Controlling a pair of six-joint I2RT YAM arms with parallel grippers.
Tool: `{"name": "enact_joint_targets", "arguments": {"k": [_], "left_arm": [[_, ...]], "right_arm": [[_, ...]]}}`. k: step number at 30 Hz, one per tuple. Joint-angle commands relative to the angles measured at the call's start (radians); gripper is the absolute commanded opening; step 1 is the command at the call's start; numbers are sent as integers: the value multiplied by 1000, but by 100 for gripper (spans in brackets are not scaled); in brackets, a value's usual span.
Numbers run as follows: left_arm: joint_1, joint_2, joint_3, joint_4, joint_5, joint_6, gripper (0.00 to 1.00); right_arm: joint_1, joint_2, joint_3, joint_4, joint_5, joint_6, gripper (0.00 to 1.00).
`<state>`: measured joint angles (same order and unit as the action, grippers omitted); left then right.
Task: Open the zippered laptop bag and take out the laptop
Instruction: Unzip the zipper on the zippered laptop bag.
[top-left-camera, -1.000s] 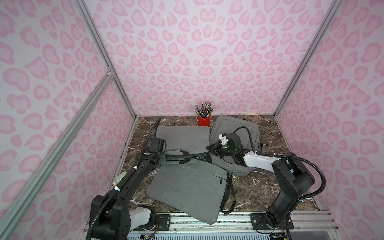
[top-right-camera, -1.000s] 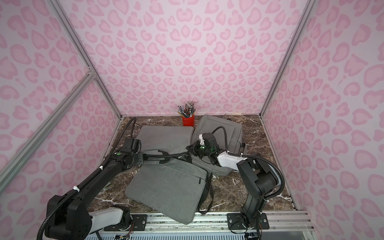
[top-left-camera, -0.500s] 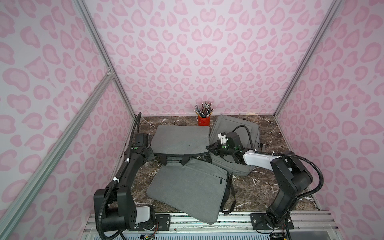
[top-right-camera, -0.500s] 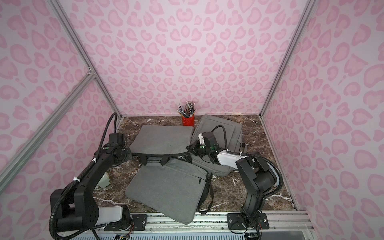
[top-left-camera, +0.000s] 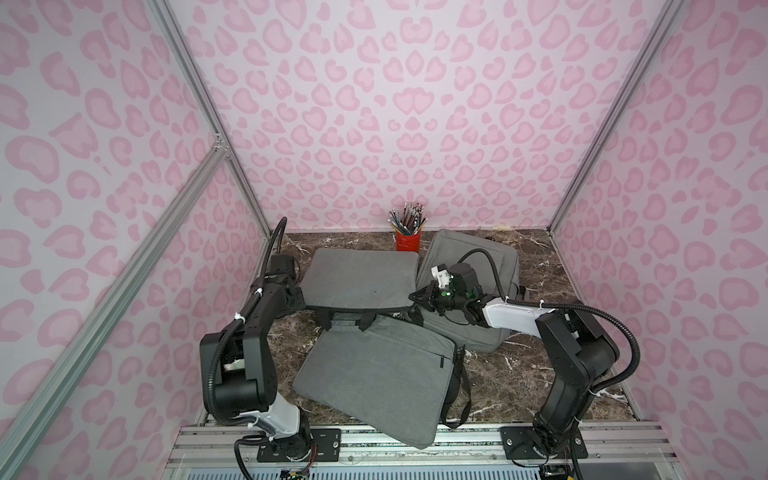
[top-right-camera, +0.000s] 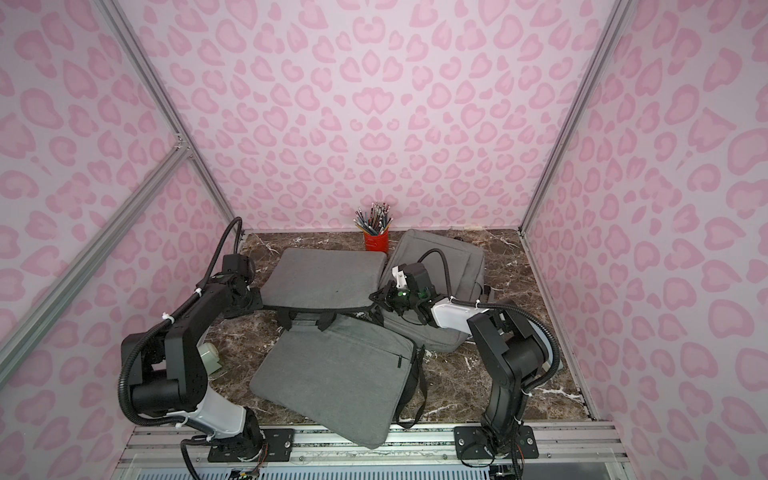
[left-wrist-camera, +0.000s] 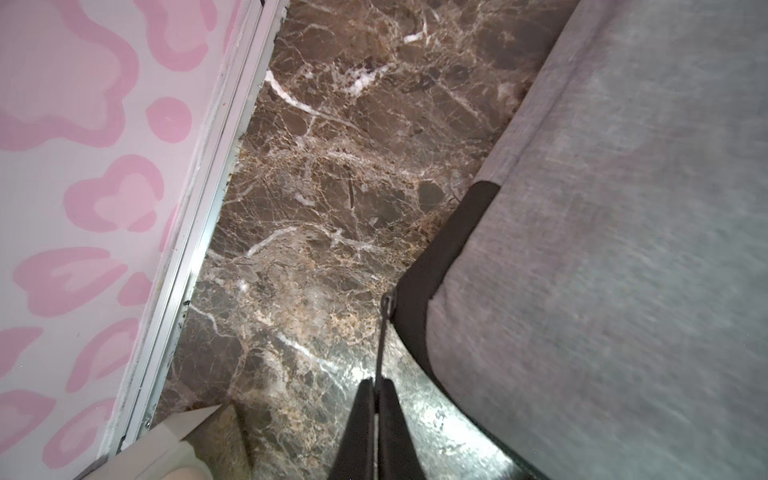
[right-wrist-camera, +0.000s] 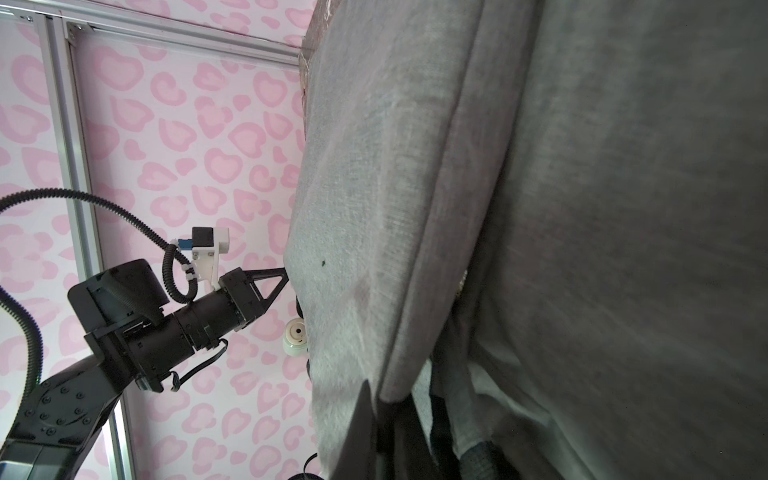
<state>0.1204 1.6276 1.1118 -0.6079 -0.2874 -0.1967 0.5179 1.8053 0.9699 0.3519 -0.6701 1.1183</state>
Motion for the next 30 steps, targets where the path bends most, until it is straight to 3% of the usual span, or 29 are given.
{"name": "enact_joint_targets", "arguments": {"k": [1,7,15,19,24,30], "left_arm": [[9,49,31,26,-106,14,1],[7,35,58,3,-47,32,8],[-14,-78,70,-32,62,99,42],[-54,-135,76,-53,143,182,56],[-85,-205,55,-69,214,270,63],[-166,-323,-39,-13,410,468,76]], "right_arm": [[1,8,17,17,0,-36,0],[13,22,39,-1,-12,-58,0],[24,55,70,2,-28,-68,0],[24,63,90,-8,-33,-83,0],[24,76,116,-43,-34,-123,0],[23,99,164,-108,-35,-177,0]]}}
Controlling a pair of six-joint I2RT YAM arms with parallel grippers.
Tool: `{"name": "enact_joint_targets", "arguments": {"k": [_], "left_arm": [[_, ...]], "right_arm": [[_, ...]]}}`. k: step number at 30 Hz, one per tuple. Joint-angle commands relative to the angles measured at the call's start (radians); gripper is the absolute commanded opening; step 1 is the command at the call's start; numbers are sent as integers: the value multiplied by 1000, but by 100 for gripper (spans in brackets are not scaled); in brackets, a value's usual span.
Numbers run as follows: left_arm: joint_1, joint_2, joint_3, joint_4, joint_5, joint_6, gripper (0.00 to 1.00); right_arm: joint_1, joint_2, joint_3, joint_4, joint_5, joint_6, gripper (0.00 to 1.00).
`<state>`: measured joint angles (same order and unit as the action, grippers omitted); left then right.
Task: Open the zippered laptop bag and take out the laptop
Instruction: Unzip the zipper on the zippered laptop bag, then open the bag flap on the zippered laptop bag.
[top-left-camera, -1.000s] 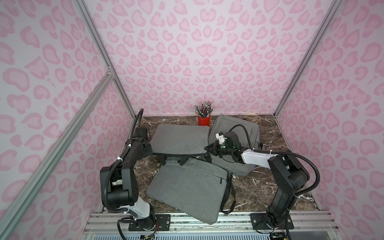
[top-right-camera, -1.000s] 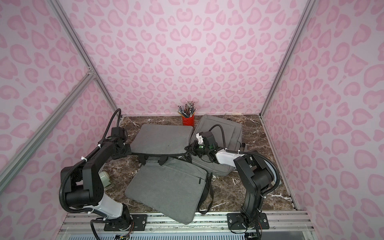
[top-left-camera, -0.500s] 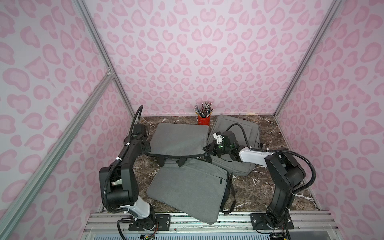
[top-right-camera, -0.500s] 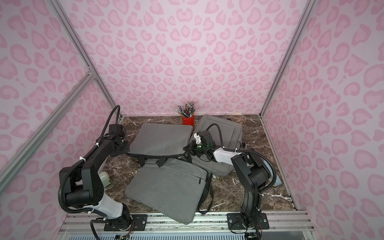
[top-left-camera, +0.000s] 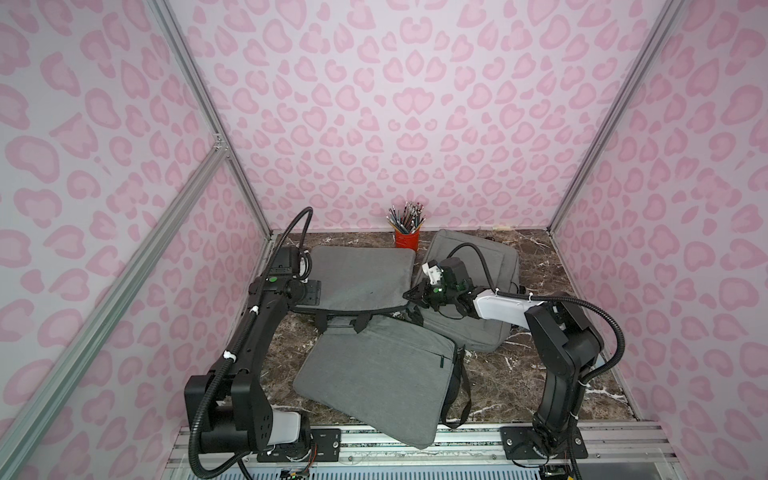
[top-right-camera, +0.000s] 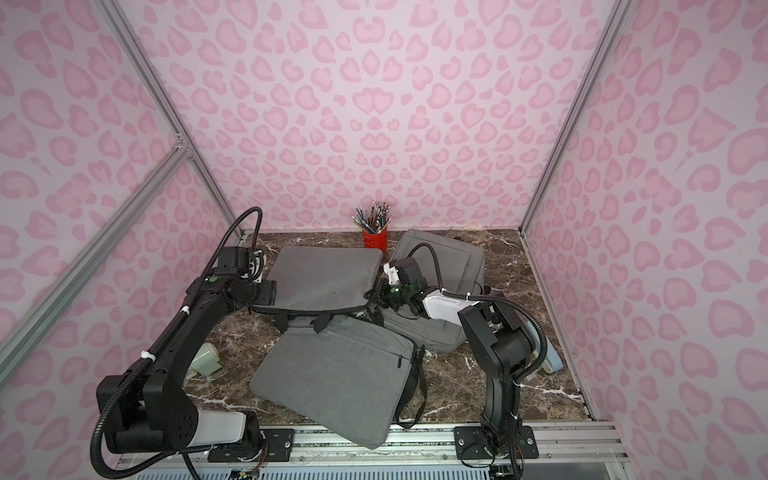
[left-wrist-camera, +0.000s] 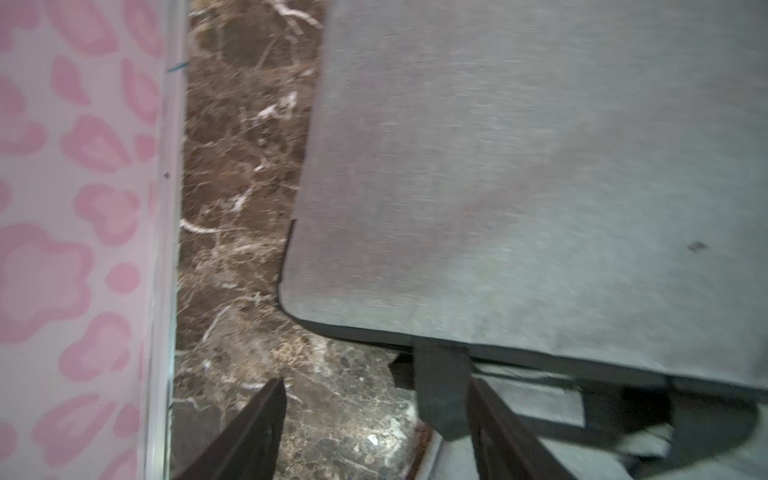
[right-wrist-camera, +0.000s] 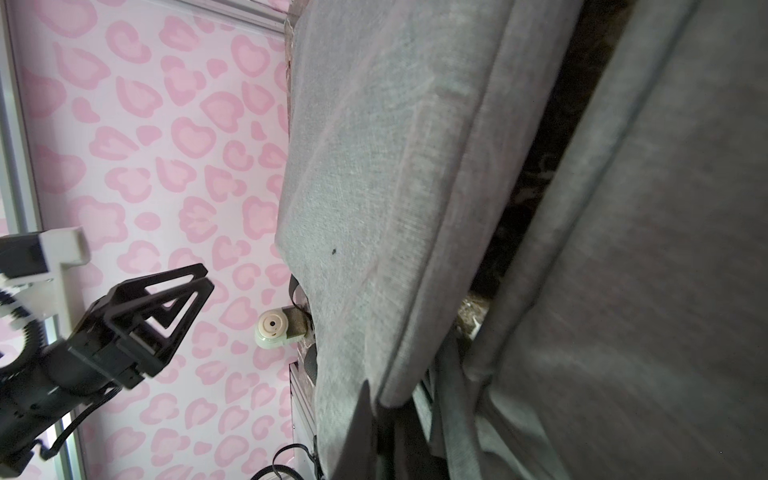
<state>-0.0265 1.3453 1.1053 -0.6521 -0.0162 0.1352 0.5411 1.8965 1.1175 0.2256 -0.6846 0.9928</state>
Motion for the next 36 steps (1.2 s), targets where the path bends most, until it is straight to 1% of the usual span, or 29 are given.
{"name": "enact_joint_targets", "arguments": {"k": [1,2,4,5,9,13,19,23,25,27,30,34,36], "left_arm": [[-28,-65,-59,53,174,174,79],[-35,-82,-78,76,190,195,83],[-51,-80,-75,69,225,237,83],[-68,-66,-64,53,224,262,83],[-148,-19,-51,41,175,361,83],[-219,27,-83,104,142,466,83],[-249,107,-82,125,78,581,83],[-260,168,-79,142,0,627,83],[-260,196,-65,140,-13,637,81],[-262,224,-54,142,-2,648,80],[-263,279,-32,141,-35,653,77],[-262,325,7,126,-32,642,68],[-260,336,20,123,-42,644,63]], "right_arm": [[1,10,18,20,-23,-54,0],[0,14,21,21,-23,-54,0],[0,21,26,24,-27,-55,0],[1,23,27,21,-26,-57,0],[2,26,31,7,-26,-69,0],[2,26,31,6,-30,-69,0],[7,29,31,-1,-27,-68,0],[8,35,31,9,-30,-63,0],[8,36,28,12,-29,-63,0],[8,40,25,19,-32,-59,0],[8,44,25,25,-41,-54,0],[8,45,26,25,-50,-61,0],[9,47,25,23,-53,-65,0]]}}
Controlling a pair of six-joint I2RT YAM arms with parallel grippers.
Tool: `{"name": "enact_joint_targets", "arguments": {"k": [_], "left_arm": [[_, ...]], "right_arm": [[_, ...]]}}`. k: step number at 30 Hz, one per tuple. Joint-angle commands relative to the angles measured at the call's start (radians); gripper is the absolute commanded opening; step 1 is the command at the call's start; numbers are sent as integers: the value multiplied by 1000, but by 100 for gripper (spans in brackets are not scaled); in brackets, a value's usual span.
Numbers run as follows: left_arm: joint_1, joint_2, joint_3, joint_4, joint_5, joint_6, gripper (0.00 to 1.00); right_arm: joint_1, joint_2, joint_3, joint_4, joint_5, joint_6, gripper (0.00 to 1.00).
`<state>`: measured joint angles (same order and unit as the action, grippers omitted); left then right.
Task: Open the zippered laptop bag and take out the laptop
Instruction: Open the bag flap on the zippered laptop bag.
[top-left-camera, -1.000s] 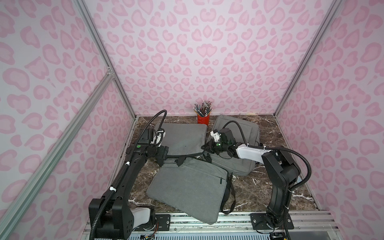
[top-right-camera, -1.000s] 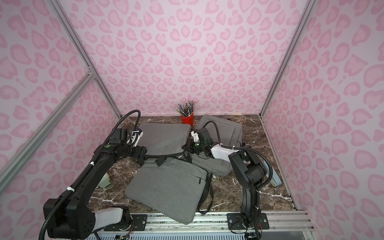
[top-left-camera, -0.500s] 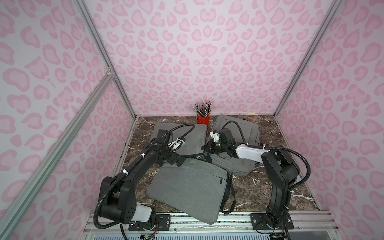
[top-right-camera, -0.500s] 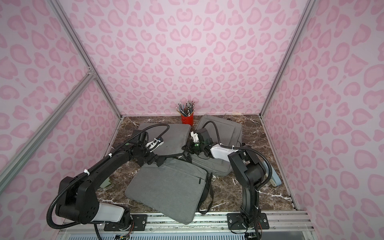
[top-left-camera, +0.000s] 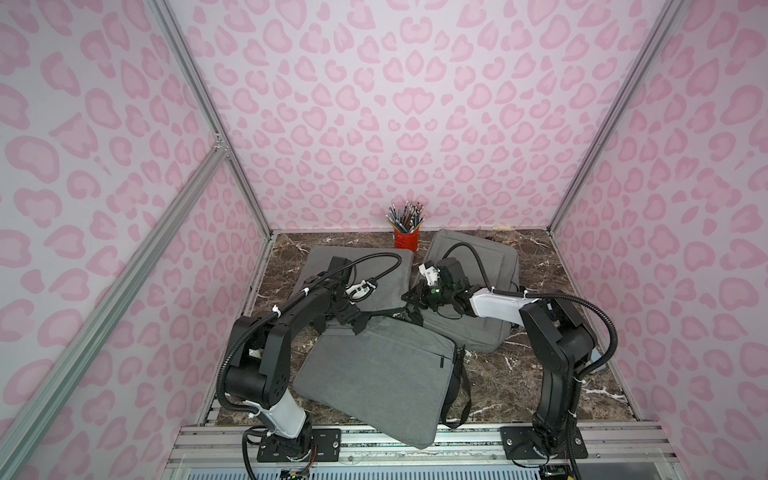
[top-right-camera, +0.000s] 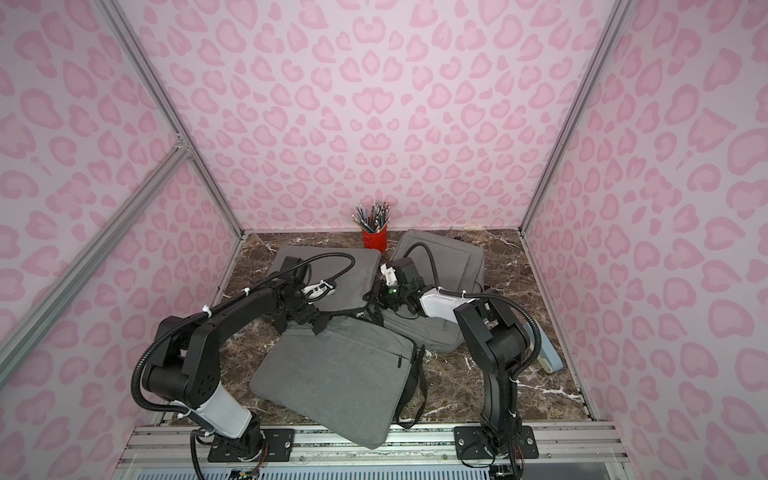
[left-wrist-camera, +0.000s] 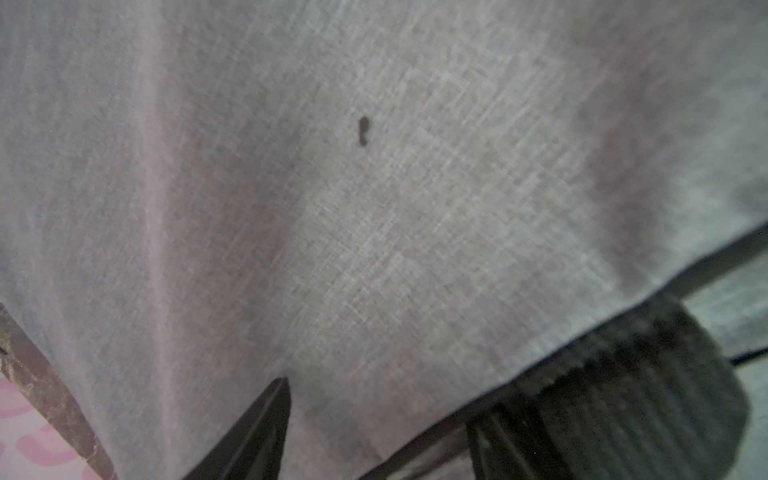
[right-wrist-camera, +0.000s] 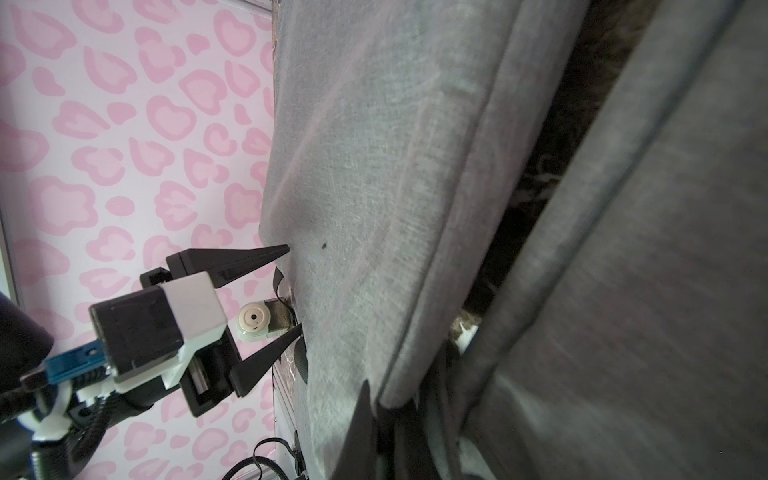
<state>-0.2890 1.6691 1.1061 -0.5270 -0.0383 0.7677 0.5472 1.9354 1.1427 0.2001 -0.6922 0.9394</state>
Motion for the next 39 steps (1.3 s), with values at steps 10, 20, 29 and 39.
{"name": "enact_joint_targets", "arguments": {"k": [10,20,29,39], "left_arm": [[5,22,84,-83,-3,-21,15],[3,-11,171,-245,-14,-154,2],[6,-128,204,-381,51,-330,2],[31,-75,304,-454,66,-530,2]], "right_arm": [[13,28,16,43,-62,-27,0],[30,30,32,73,-40,-13,5],[40,6,53,102,38,-22,35],[21,-130,-26,45,186,-77,53]]}}
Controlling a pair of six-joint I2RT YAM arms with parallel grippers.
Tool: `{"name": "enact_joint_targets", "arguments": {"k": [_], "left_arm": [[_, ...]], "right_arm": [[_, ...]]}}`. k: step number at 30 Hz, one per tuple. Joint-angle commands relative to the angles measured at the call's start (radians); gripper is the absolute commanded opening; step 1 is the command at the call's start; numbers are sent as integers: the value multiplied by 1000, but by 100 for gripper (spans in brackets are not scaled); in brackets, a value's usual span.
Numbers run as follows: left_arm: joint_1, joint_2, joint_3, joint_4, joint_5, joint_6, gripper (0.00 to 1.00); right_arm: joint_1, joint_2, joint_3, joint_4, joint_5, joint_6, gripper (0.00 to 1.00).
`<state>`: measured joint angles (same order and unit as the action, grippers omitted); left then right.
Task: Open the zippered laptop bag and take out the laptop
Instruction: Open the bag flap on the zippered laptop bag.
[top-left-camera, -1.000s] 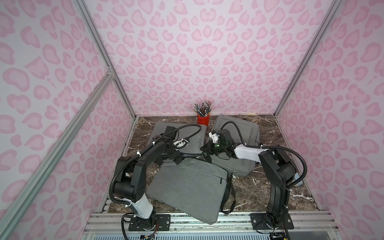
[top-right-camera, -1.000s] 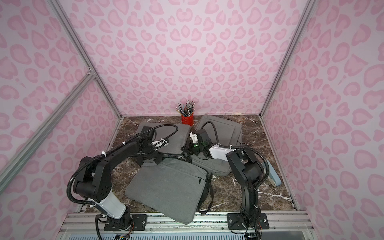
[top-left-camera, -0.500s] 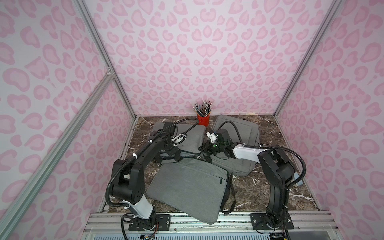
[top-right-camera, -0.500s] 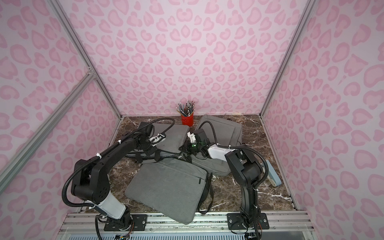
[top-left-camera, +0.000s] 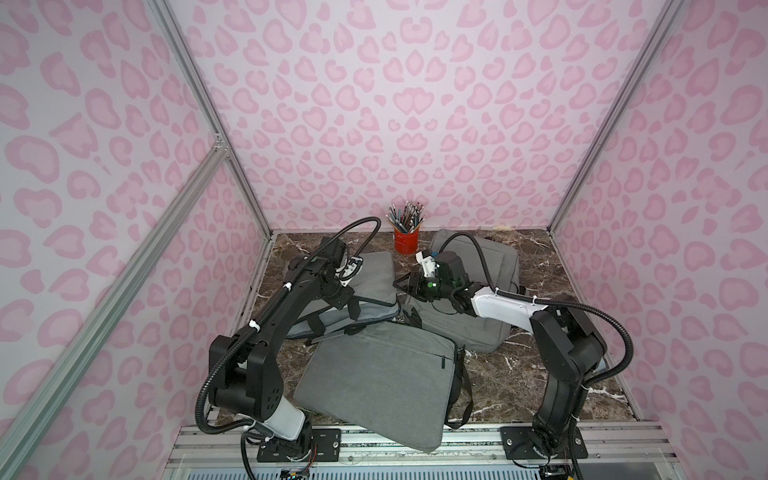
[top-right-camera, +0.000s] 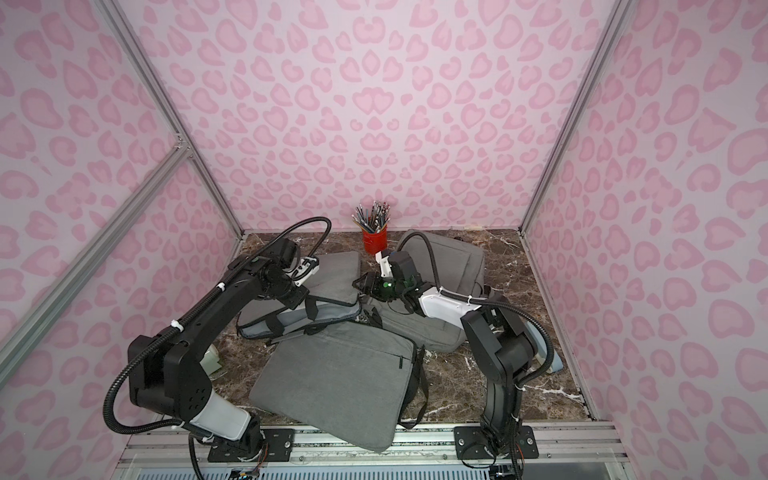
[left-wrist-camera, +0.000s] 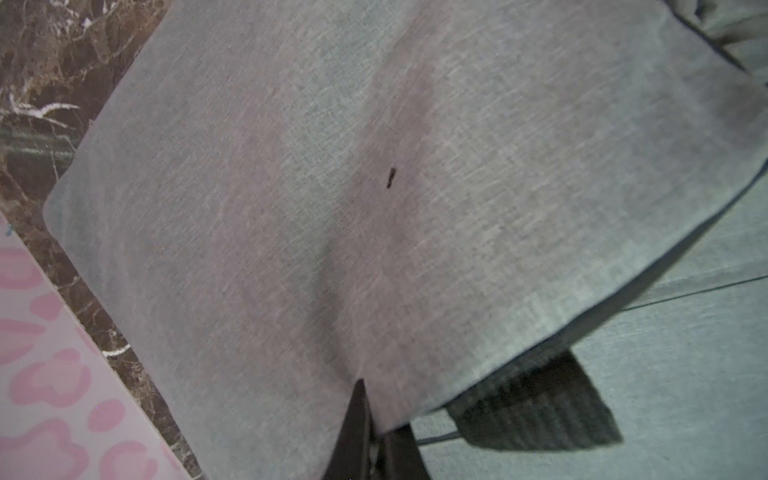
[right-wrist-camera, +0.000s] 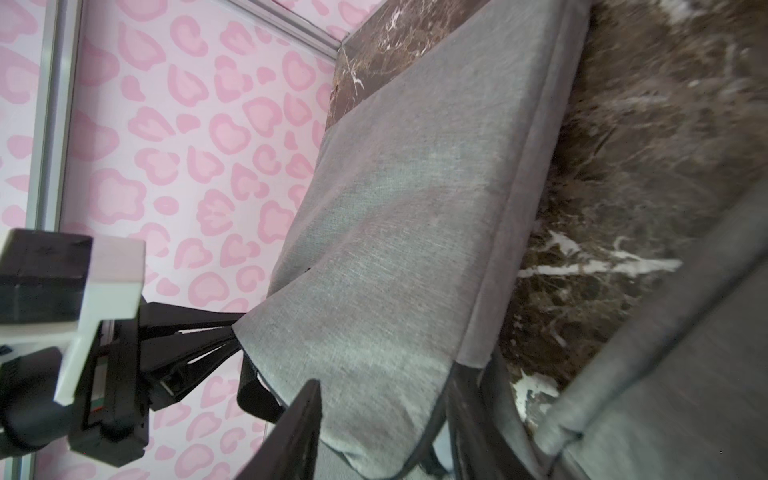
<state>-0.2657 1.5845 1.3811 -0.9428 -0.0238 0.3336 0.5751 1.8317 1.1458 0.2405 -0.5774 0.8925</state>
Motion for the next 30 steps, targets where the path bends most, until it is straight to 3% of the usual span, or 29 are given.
{"name": "enact_joint_targets", "arguments": {"k": [1,8,16,25,30], "left_arm": [[13,15,40,-39,59,-116,2],[38,55,121,-51,87,-163,2],[51,83,139,-53,98,-153,2],[68,108,138,-34,136,-176,2],[79,118,150,-28,139,-195,2]], "right_arm": [[-10,-47,-44,5,87,-34,53],[10,-157,-141,19,146,-52,55],[86,-304,-251,-184,311,-167,56],[89,-514,-456,-349,352,-226,58],[89,-557,-562,-337,299,-225,59]]}}
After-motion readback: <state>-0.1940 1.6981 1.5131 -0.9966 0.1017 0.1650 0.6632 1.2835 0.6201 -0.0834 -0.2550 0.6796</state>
